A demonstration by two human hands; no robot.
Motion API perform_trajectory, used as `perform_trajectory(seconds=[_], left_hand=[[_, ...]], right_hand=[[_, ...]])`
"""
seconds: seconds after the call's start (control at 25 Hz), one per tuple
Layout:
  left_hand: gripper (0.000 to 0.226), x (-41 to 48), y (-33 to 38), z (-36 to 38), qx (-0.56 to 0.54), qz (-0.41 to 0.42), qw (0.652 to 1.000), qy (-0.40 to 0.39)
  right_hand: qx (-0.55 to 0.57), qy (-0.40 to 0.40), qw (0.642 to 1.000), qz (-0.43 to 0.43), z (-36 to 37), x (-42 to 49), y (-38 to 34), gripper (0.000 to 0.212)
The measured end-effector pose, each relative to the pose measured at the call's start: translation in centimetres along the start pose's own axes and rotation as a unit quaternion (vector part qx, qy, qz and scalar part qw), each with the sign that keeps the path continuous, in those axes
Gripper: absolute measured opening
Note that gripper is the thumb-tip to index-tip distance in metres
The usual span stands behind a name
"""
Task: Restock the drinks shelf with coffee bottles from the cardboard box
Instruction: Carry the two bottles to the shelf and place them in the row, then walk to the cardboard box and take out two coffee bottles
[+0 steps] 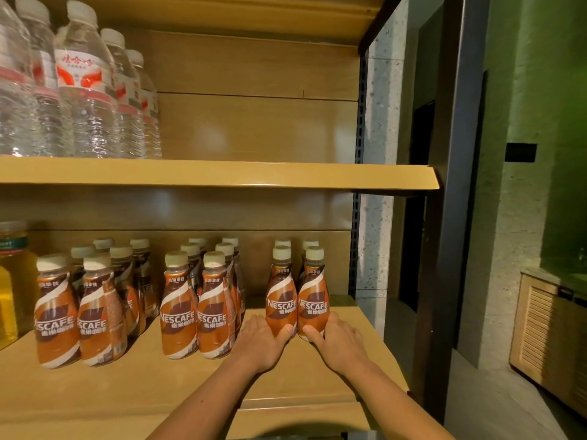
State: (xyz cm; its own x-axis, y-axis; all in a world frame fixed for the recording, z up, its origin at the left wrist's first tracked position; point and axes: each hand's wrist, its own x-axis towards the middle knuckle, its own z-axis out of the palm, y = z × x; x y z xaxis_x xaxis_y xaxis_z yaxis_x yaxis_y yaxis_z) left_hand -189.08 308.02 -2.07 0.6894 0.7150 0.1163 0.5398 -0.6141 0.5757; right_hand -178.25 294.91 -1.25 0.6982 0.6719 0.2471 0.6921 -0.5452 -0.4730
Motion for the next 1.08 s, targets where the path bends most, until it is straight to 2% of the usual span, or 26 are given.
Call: perform_trajectory(seconds=[0.12,0.2,0.28,0.36,0.44,0.52,0.72,0.88,1.08], left_hand=[[0.089,-2.7,1.9,-1.5,-0.041,-0.006,0.999,0.031],[0.093,-4.9,2.8,-2.5,-0.06,0.011,0.995,0.075],[0.087,-7.8,3.3,-3.5,-0.062,0.079,0.986,0.136],[0.077,-11.4,4.3,-4.4,-0.057,0.188,0.964,0.177],[0.069,-14.5,6.0,-4.9,-0.06,0.28,0.939,0.191],[0.066,-16.9,8.6,-4.9,-0.083,0.341,0.916,0.192],[0.064,-22.4,16.7,-0.3,-0.143,0.443,0.875,0.134],[0.07,-27.2,24.6,5.9,-0.151,0.492,0.857,0.035],[0.072,-35.3,36.9,14.1,-0.114,0.537,0.828,-0.113]], right_hand=[[0.019,0.02,0.999,0.021,-0.9,-1.3,-0.7,0.082],[0.047,0.047,0.998,0.015,-2.3,-3.6,-1.4,0.088],[0.085,0.072,0.993,-0.045,-4.0,-7.2,-2.6,0.077],[0.096,0.086,0.985,-0.119,-6.4,-11.6,-3.9,0.058],[0.048,0.103,0.978,-0.175,-8.6,-14.8,-4.2,0.049],[-0.021,0.14,0.972,-0.187,-10.8,-16.9,-3.3,0.051],[-0.112,0.24,0.962,-0.069,-17.8,-23.4,3.8,0.053],[-0.167,0.244,0.949,0.111,-23.7,-31.2,13.3,0.054],[-0.228,0.246,0.895,0.295,-31.7,-43.8,24.8,0.052]])
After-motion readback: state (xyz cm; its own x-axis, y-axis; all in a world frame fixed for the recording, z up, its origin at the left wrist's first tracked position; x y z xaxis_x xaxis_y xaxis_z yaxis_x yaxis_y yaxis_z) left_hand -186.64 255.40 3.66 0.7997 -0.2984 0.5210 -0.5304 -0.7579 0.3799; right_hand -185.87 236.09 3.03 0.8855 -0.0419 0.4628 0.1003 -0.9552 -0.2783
